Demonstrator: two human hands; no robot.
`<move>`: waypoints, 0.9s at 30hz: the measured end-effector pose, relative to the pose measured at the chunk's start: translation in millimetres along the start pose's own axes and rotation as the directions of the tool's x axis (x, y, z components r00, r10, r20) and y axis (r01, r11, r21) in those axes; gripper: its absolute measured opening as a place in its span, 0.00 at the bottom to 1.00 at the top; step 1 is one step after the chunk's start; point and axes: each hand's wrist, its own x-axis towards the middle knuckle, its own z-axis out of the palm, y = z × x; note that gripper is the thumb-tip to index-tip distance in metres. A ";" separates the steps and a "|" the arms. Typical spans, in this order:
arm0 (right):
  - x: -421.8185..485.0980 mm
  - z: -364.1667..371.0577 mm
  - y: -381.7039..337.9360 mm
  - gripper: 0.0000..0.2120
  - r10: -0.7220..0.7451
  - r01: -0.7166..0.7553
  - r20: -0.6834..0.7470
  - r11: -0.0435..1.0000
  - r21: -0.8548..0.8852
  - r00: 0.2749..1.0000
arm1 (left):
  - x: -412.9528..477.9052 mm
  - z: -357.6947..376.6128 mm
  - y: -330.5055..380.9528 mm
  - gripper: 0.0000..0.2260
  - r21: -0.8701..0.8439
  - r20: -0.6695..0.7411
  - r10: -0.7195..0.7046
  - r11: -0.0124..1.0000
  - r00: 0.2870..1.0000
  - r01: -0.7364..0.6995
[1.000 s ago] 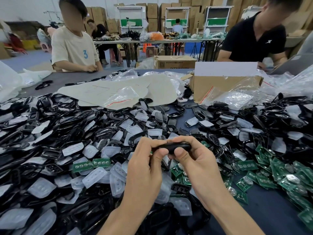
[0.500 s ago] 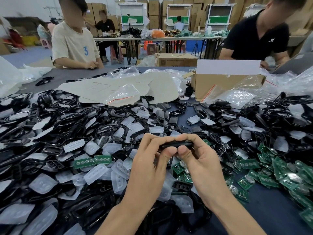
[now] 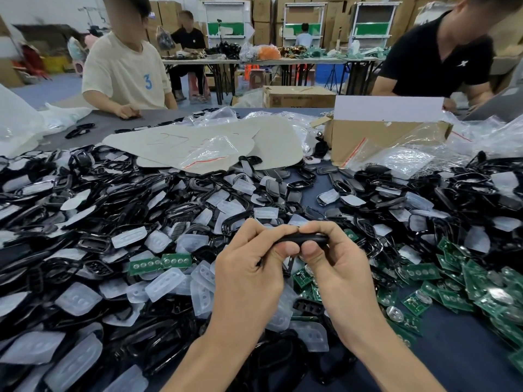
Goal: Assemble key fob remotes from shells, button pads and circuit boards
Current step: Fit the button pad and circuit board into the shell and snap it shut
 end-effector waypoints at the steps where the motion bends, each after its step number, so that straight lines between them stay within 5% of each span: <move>1: -0.4 0.4 -0.2 0.08 -0.009 0.009 -0.003 1.000 -0.011 1.000 | -0.4 0.0 0.2 0.16 0.011 -0.005 0.005 1.000 1.000 -0.005; 6: 0.8 0.7 -3.3 0.07 0.009 -0.011 0.029 0.998 0.064 1.000 | 0.3 -0.8 1.2 0.10 0.000 -0.028 -0.003 1.000 1.000 0.004; 11: 2.5 6.7 -4.9 0.13 0.181 -0.207 0.102 0.808 0.552 0.978 | 1.5 -2.0 0.9 0.09 -0.017 -0.023 -0.037 0.999 0.999 0.037; 20: -2.4 8.4 -4.0 0.09 0.037 -0.050 0.059 0.970 0.236 0.998 | -0.2 -0.1 -7.0 0.09 0.032 0.071 0.008 0.999 0.997 -0.010; 27: -2.5 6.0 -4.3 0.07 0.023 -0.031 0.038 0.975 0.219 0.999 | 1.5 -1.3 -5.1 0.10 -0.031 0.071 0.011 0.999 0.997 -0.009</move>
